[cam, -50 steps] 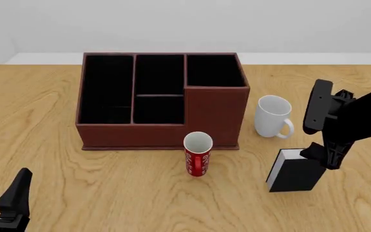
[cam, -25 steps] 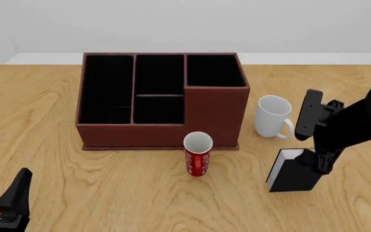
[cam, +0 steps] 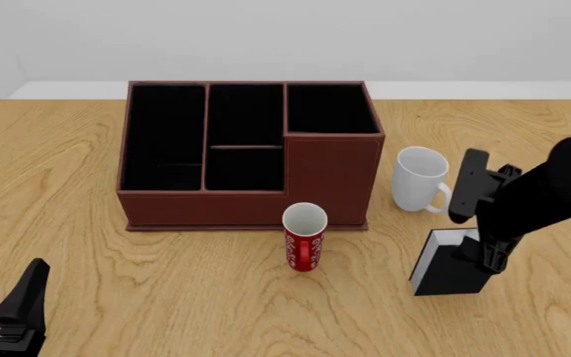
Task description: Pick up the book and place it in the right compartment of the caddy.
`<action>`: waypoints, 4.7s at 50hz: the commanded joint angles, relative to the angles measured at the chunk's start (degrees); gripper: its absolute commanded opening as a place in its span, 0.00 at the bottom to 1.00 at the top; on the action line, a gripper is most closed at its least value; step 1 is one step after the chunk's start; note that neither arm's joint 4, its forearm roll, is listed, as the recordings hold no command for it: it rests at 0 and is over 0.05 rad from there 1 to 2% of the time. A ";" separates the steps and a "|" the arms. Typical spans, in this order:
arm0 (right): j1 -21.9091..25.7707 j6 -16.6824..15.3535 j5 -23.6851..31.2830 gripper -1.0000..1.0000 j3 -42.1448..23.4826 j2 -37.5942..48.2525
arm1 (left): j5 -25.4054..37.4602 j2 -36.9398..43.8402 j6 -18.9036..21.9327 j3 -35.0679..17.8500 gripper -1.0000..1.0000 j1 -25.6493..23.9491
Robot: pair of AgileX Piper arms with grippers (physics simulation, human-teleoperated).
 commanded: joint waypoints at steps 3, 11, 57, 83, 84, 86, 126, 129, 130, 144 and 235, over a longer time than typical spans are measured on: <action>-0.60 -0.91 -1.20 1.00 0.15 2.17 | 0.00 0.00 0.00 0.00 1.00 0.00; 0.17 -0.17 -1.88 1.00 -0.02 3.44 | 0.00 0.00 0.00 0.00 1.00 0.00; 19.85 20.71 1.34 0.00 10.80 -9.74 | 0.00 0.00 0.00 0.00 1.00 0.00; 27.46 40.26 10.18 0.00 -4.39 -16.08 | 0.00 0.00 0.00 0.00 1.00 0.00; 27.37 40.68 11.33 0.00 -6.17 -15.73 | 0.00 0.00 0.00 0.00 1.00 0.00; 26.45 40.82 12.46 0.00 -9.06 -14.64 | 0.00 0.00 0.00 0.00 1.00 0.00; 16.53 36.31 21.11 0.00 -46.94 5.04 | 0.00 0.00 0.00 0.00 1.00 0.00; 16.34 35.32 21.11 0.00 -47.93 5.85 | 0.00 0.00 0.00 0.00 1.00 0.00; 16.40 35.35 21.11 0.00 -48.33 6.07 | 0.00 0.00 0.00 0.00 1.00 0.00; 13.38 29.13 21.11 0.00 -55.03 10.38 | 0.00 0.00 0.00 0.00 1.00 0.00; 19.30 23.80 21.11 0.00 -79.97 30.56 | 0.00 0.00 0.00 0.00 1.00 0.00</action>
